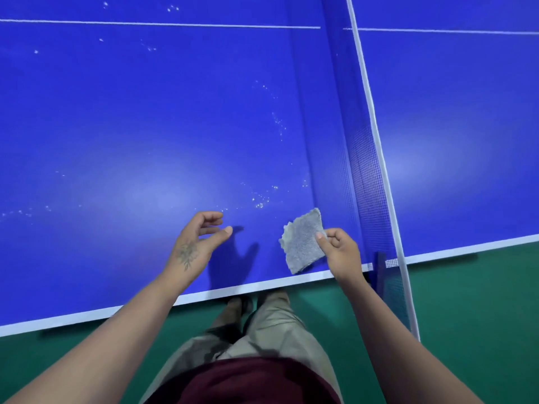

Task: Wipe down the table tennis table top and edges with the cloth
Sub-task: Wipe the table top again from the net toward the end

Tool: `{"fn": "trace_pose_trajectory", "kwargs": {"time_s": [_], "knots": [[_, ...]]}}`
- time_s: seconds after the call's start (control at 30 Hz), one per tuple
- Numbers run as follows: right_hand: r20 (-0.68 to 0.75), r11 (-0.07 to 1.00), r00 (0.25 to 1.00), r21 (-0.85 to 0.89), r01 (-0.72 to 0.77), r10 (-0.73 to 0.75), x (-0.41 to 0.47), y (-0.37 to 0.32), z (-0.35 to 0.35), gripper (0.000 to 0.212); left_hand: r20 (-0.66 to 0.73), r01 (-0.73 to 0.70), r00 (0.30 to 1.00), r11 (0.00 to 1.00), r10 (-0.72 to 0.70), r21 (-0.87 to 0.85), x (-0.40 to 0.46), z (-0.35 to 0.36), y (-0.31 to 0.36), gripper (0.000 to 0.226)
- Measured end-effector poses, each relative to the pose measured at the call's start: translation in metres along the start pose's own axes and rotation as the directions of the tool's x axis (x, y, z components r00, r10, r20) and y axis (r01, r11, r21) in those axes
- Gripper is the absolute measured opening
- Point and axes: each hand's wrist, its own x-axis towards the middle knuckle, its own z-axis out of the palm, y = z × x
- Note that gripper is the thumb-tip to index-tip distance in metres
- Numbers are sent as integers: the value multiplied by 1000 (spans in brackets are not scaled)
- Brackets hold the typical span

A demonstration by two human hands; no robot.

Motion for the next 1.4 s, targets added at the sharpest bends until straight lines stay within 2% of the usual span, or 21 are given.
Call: {"fn": "trace_pose_trajectory", "kwargs": {"time_s": [0.1,0.2,0.27,0.33,0.37,0.43,0.5,0.57,0.7,0.8,0.93,1.03,1.13,1.27,1.4], "knots": [[-112,997,992,-61,-56,49,11,21,-3,14,-36,-31,999,998,33,52,30,15,-1,31],[-216,986,971,-102,-130,106,15,34,-4,8,-61,-83,994,992,88,94,64,31,3,42],[-289,961,957,-264,-84,5,20,45,0,21,-92,-132,985,981,145,140,88,42,9,44],[-331,870,919,-492,25,-214,25,55,7,42,-120,-186,970,963,211,194,109,54,17,44],[-312,818,898,-569,86,-311,28,58,13,48,-129,-214,961,951,246,225,119,60,21,44],[-213,737,886,-649,186,-411,32,57,26,57,-139,-270,935,906,328,325,139,71,29,42],[-107,680,886,-685,263,-452,33,55,40,64,-138,-322,894,826,425,462,161,81,33,42],[-9,619,879,-713,328,-476,35,62,51,70,-115,-338,861,726,496,599,183,89,32,52],[131,514,864,-757,404,-487,46,83,53,72,-84,-280,842,564,533,777,220,100,31,74],[107,527,870,-758,384,-481,63,83,43,74,-76,-227,825,452,560,863,241,106,31,77],[-36,584,889,-766,269,-456,97,65,36,74,-73,-146,842,357,534,923,252,109,24,76],[-158,613,897,-777,145,-412,129,41,46,73,-71,-120,843,315,533,941,255,109,22,72],[-189,600,898,-794,98,-397,160,3,67,73,-71,-116,844,310,532,944,257,108,22,69],[-89,519,900,-839,164,-428,177,-43,105,74,-80,-108,840,309,537,945,258,109,22,67],[68,439,872,-844,309,-484,161,-40,120,70,-76,-108,839,301,539,947,259,108,22,67]]}}
